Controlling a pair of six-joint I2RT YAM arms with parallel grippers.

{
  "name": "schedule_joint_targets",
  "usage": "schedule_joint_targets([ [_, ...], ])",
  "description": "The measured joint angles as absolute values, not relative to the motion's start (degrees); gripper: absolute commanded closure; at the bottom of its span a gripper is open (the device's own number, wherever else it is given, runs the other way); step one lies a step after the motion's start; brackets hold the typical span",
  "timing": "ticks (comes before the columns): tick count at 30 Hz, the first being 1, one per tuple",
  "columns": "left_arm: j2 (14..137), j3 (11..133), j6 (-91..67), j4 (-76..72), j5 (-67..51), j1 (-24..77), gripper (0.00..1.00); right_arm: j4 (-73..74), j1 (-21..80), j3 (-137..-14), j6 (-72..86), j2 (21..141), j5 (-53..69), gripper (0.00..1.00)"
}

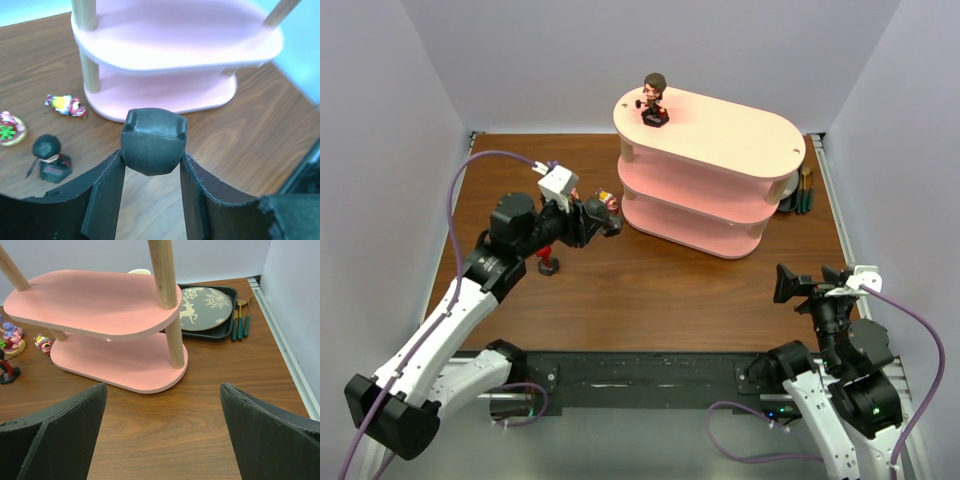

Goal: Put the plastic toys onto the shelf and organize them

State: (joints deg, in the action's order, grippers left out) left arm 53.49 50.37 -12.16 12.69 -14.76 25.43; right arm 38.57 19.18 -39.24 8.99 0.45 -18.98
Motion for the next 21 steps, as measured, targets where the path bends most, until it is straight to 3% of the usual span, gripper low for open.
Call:
schedule_joint_targets([
  [8, 56.5, 62.5, -20.7, 19.9, -12.4, 30.2, 1.0, 38.6, 19.2, -39.2, 9.0, 0.4, -19.0, 0.01],
  [21, 77.3, 100.2, -21.8, 32.5, 6.2, 51.9, 1.0, 38.6, 19.2, -39.2, 9.0, 0.4, -19.0, 0.01],
])
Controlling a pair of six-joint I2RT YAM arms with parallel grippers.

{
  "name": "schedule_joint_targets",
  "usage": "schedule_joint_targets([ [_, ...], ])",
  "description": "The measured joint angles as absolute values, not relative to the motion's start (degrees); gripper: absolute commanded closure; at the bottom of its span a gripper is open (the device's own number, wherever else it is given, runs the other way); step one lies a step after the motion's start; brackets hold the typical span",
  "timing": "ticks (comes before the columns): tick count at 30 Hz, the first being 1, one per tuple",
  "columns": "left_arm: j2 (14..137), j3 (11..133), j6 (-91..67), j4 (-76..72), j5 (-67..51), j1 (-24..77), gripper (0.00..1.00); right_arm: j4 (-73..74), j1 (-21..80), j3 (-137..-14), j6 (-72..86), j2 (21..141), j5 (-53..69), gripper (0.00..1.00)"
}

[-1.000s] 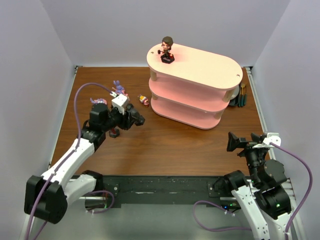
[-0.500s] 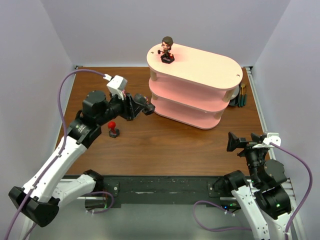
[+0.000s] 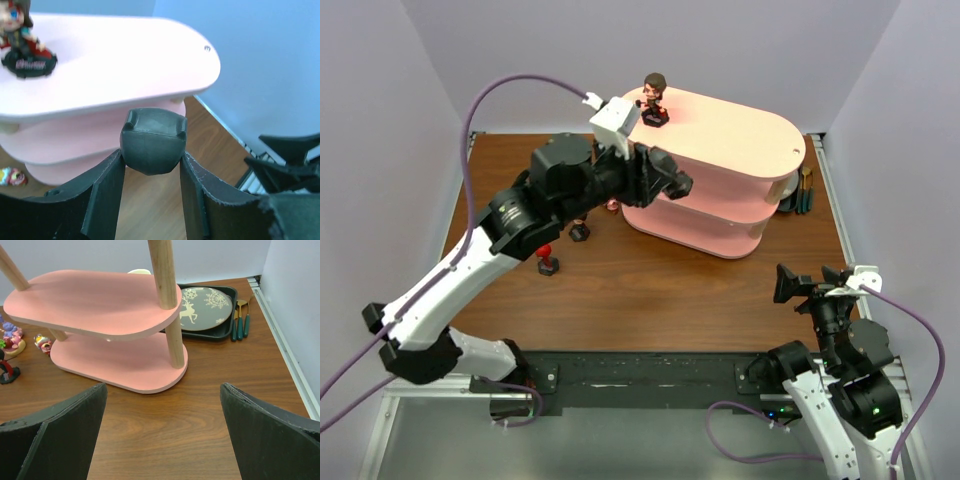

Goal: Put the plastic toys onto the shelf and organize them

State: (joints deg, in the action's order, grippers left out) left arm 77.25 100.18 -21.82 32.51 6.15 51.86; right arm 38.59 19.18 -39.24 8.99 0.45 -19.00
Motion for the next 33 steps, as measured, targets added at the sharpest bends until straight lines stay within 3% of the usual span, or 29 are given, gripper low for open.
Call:
schedule_joint_targets([
  [11, 95.0, 127.6, -15.6, 38.3, 18.9, 56.3, 1.0, 38.6, 19.2, -39.2, 9.0, 0.4, -20.0, 0.01],
  [33, 103.9, 130.3, -6.5, 37.0, 25.7, 54.7, 1.0, 38.6, 19.2, -39.2, 9.1, 0.4, -20.1, 0.01],
])
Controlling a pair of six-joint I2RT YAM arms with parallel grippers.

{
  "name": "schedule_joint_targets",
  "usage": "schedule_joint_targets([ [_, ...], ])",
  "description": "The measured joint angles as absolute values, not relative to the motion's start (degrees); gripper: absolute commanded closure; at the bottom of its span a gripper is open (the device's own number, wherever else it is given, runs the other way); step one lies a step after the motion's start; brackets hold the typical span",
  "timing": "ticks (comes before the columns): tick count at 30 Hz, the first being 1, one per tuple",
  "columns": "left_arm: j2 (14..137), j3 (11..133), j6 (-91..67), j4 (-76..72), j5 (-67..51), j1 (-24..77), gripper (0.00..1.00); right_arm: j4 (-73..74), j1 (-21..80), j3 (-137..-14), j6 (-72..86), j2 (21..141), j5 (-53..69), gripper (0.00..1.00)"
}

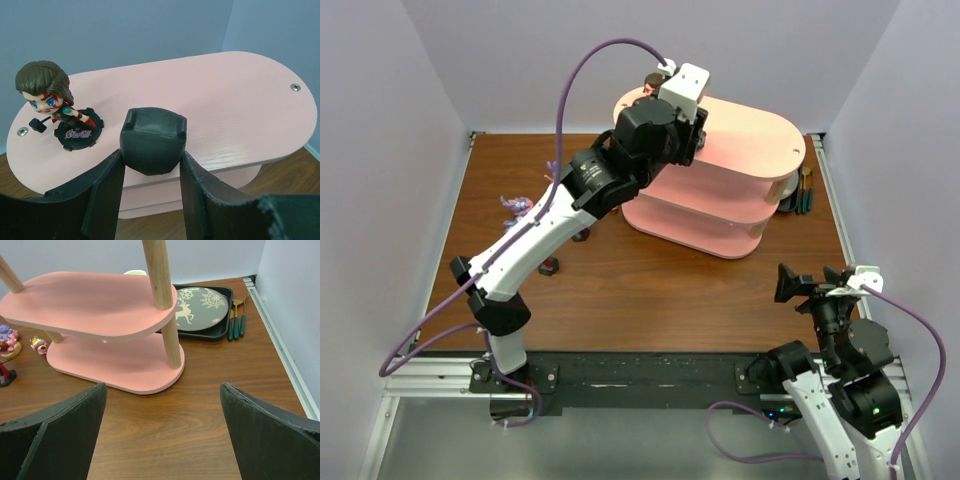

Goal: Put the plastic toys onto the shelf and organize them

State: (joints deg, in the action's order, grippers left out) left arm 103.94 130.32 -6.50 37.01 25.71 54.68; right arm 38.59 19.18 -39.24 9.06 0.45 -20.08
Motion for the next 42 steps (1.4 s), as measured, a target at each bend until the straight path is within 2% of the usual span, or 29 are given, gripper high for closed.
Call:
schedule_joint_targets([
  [17, 105.3, 130.5, -6.9, 34.8, 17.5, 48.6, 1.0, 38.6, 19.2, -39.2, 9.1, 0.4, -20.1, 0.01],
  [42, 107.0, 130.8, -7.1, 33.8, 15.6, 47.3, 0.77, 38.6, 19.2, -39.2, 9.4, 0.4, -20.2, 0.01],
])
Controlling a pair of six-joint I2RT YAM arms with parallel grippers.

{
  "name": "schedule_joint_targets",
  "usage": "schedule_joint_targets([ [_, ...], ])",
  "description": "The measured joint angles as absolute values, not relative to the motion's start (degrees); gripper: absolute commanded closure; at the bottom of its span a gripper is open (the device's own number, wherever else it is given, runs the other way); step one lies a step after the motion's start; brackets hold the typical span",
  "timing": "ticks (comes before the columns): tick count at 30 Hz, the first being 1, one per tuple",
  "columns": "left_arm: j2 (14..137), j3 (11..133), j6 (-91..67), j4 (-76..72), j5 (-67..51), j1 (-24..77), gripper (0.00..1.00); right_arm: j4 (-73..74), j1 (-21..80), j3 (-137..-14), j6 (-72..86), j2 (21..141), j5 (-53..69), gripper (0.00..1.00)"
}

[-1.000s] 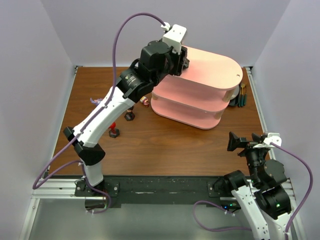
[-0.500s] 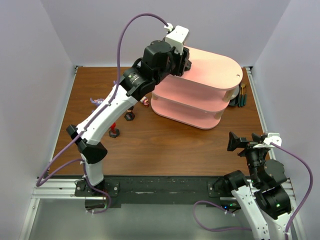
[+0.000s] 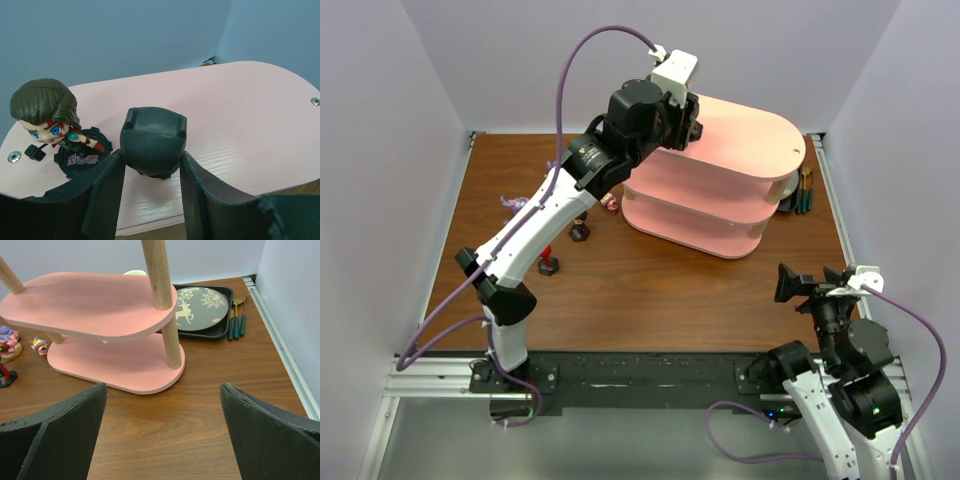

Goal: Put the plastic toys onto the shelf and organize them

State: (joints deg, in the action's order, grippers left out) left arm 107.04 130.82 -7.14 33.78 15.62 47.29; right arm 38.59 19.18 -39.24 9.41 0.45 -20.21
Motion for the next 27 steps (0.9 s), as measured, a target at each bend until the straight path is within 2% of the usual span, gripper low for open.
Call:
schedule_joint_targets([
  [15, 107.4, 130.9, -7.9, 33.3, 15.1, 46.9, 0.53, 38.6, 19.2, -39.2, 9.4, 0.4, -20.3, 0.01],
  [27, 107.4, 130.9, -8.2, 32.2, 14.9, 46.7, 0.4, 38.6, 19.2, -39.2, 9.4, 0.4, -20.3, 0.01],
])
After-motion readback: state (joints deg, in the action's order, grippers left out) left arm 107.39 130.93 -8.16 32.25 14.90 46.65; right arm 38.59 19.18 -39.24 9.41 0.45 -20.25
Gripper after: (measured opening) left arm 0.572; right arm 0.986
